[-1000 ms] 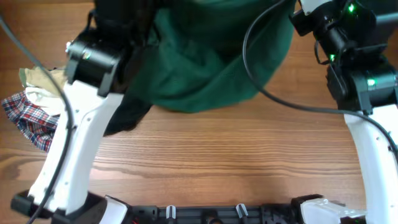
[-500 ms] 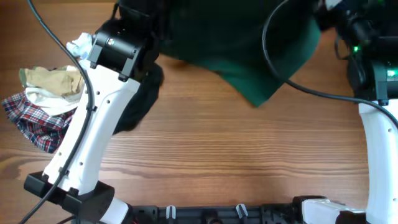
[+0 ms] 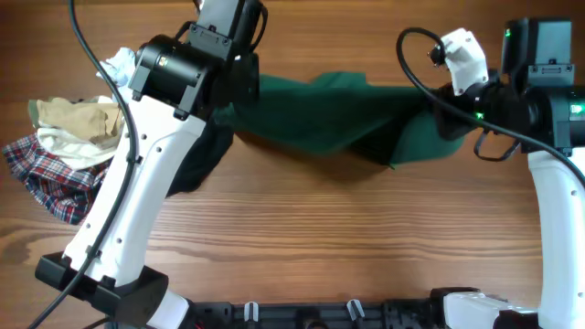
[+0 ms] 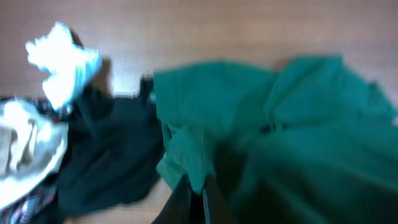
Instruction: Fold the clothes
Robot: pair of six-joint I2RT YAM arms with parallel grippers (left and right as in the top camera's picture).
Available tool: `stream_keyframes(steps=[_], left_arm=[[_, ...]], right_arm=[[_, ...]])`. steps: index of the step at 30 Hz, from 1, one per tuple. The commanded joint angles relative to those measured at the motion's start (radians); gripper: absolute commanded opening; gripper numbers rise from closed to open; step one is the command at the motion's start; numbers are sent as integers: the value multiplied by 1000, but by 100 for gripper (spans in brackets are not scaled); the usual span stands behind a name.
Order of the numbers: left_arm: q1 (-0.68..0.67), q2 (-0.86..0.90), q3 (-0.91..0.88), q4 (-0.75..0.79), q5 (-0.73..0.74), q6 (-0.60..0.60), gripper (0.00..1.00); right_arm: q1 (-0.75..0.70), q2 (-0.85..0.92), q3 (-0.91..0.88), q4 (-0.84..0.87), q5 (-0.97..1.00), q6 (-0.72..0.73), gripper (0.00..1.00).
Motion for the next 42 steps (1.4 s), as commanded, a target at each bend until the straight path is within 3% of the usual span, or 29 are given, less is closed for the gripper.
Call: stream_keyframes(steps=[1,10,15,22,24,29,35,39,42], left_arm=[[-1,-11,12,-77,47,1,4],[-1,-11,12,-277,151,-2,4],[-1,-11,12,-312,271,-2,29],[-22,-11,12,-311,259,2,34],[-19,-11,12,-266,219,2,37],[0,31,12,60,107,2,37],[160,237,12,114,129,2,34],[233,349,12,147,212,1,46],[282,421,12,177,291,1,49]], right_arm=[[-4,-9,11,-82,-71,49,4],[-4,-5,4,-271,-97,101,13],[-4,-5,4,-288,-116,154,21],[-4,-4,3,-235,-134,151,28],[-4,3,-3,-133,-134,152,35],[-4,186,-3,73,-98,153,54],[-9,376,-2,294,-98,254,59],[-9,401,-2,317,-93,195,60],[-9,430,-2,316,-94,163,60]])
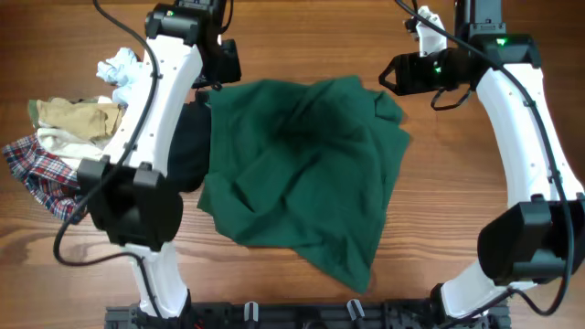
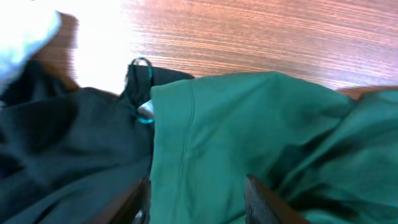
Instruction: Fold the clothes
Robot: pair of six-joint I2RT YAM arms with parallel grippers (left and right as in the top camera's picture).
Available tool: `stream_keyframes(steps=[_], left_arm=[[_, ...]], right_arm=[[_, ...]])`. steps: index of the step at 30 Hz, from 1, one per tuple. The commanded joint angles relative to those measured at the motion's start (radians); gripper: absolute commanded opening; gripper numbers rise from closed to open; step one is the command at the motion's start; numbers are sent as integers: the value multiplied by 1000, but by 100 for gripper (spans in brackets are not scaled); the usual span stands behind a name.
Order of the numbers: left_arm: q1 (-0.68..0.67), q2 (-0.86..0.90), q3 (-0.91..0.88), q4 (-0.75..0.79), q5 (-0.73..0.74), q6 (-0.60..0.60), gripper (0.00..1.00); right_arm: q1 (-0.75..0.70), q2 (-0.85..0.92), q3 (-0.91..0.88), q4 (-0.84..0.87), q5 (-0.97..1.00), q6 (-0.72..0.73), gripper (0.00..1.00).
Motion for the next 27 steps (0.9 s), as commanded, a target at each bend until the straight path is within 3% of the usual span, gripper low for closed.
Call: stream_keyframes(steps=[1,8,27], left_arm=[[56,85,8,22,109,1,49],[140,166,8,108,191,-3,50],[143,280,8,174,227,-21,45]], right_arm=[[-5,52,2,3,3,-48,60],[-5,72,2,21,3,-56,60],[-5,72,2,23,3,-78,60]])
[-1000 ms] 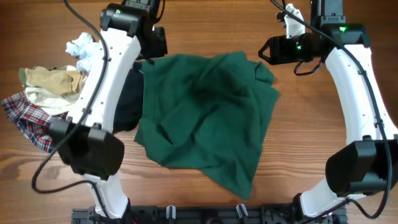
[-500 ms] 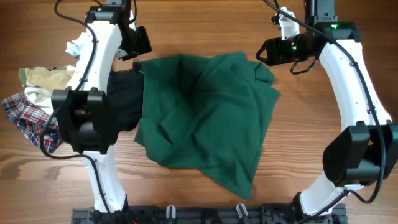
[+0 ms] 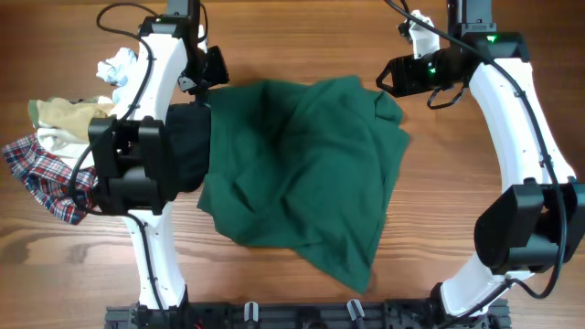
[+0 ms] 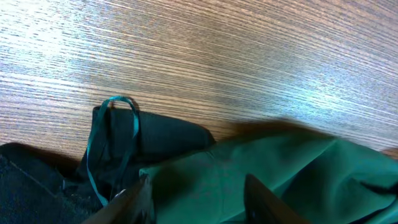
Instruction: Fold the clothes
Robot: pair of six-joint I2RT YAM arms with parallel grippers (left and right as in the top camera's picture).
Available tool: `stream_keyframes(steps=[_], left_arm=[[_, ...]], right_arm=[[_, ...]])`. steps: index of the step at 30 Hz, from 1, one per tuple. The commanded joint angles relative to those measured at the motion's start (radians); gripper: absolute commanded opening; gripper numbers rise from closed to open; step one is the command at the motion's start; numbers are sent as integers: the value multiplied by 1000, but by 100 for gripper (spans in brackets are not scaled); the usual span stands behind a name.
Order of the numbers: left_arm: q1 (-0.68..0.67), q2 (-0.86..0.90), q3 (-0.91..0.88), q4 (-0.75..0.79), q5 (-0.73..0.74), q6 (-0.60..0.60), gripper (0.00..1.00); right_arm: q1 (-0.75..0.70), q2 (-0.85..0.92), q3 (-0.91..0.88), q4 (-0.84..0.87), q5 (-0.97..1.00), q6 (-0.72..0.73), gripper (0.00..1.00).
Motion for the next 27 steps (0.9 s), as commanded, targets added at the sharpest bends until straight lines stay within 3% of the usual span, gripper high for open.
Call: stream_keyframes(steps=[1,3,16,18,19,21,23,27], left_arm=[[3,30,8,-11,15,-13,44],[3,30,8,-21,14,-13,38],[-3,30,6,-73,4,-14,42],[-5,30,6,-43,8,-14,32],[-5,30,6,-16,31,-14,20],[-5,30,7,3,61,-14,9],[-5,30,6,1,60,-14,4],[-5,30,6,-1,60,-14,4]], right_arm=[[-5,18,2,2,3,-22,60],[-5,18,2,2,3,-23,60],[-5,24,2,5,3,-22,60],[-5,33,2,4,-5,-21,60],[-5,45,-5,8,-5,-4,60],[-6,95,-19,41,-35,37,60],[-6,138,-20,67,-85,41,59],[-6,198,-23,77,-103,57,59]])
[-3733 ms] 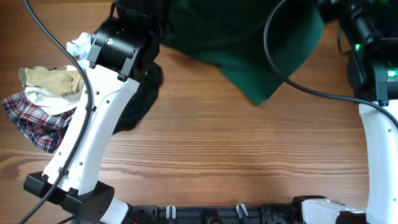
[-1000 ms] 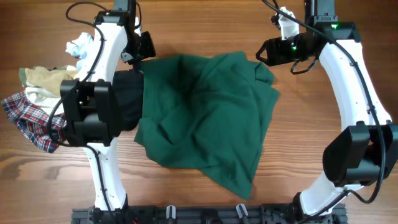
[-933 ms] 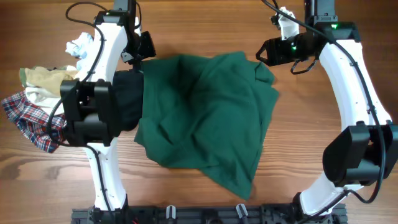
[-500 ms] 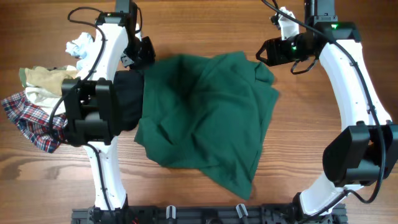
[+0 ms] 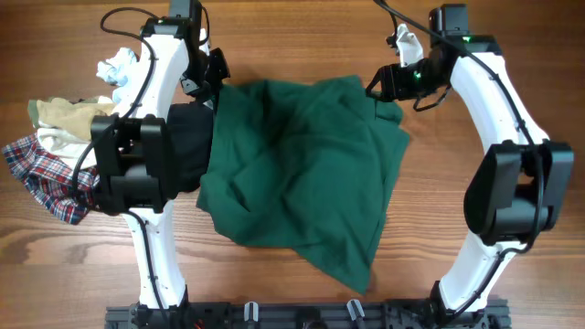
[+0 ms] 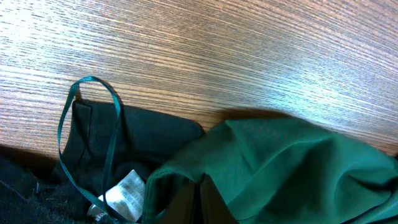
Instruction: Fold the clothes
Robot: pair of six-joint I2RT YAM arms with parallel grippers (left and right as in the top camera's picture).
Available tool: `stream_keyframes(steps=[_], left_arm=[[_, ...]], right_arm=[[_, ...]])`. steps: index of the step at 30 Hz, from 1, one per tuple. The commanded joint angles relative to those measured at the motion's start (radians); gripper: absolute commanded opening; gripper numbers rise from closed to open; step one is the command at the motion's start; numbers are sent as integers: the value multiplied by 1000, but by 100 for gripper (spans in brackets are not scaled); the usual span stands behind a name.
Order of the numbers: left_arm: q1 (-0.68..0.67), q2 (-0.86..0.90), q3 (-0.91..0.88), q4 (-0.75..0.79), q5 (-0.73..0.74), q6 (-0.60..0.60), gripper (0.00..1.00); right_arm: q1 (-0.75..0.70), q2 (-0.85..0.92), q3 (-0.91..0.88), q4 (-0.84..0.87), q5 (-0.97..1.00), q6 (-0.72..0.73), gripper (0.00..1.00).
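A dark green garment (image 5: pixel 302 164) lies spread and rumpled across the middle of the table. My left gripper (image 5: pixel 216 84) is at its far left corner. In the left wrist view the left gripper (image 6: pixel 200 202) is shut on the green garment's (image 6: pixel 298 168) raised edge. My right gripper (image 5: pixel 377 88) sits at the garment's far right corner. The overhead view does not show how its jaws stand.
A black garment (image 5: pixel 187 146) lies partly under the green one's left edge, and its teal hanging loop (image 6: pixel 93 118) and white label (image 6: pixel 124 193) show. Further left is a pile: a white cloth (image 5: pixel 117 67), beige clothes (image 5: pixel 73 119) and a plaid shirt (image 5: pixel 46 178).
My left gripper was open above the green garment's far left corner and is now shut on that edge. My right gripper has moved a little left, onto the far right corner.
At first the green garment hung bunched between my two grippers, the left one shut on it. Then it lay spread on the table with the left gripper open at its far left corner. The left gripper stayed open there, and now it is shut on that corner.
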Motion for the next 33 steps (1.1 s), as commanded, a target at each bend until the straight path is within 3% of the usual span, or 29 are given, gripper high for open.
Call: stream_keyframes(steps=[1,19,21,25,33], left_arm=[[-4,13,6,2,20,2,4],[-4,13,6,-5,20,2,4],[-4,13,6,-5,20,2,4],[-4,13,7,-5,19,2,4],[-4,13,7,31,19,2,4]], right_arm=[[-6,37,-9,11,-42,18,59],[-6,237,-10,155,-72,92,55],[-6,252,-10,158,-80,94,45],[-8,251,-5,177,-102,100,8],[-111,221,229,107,-192,63,4]])
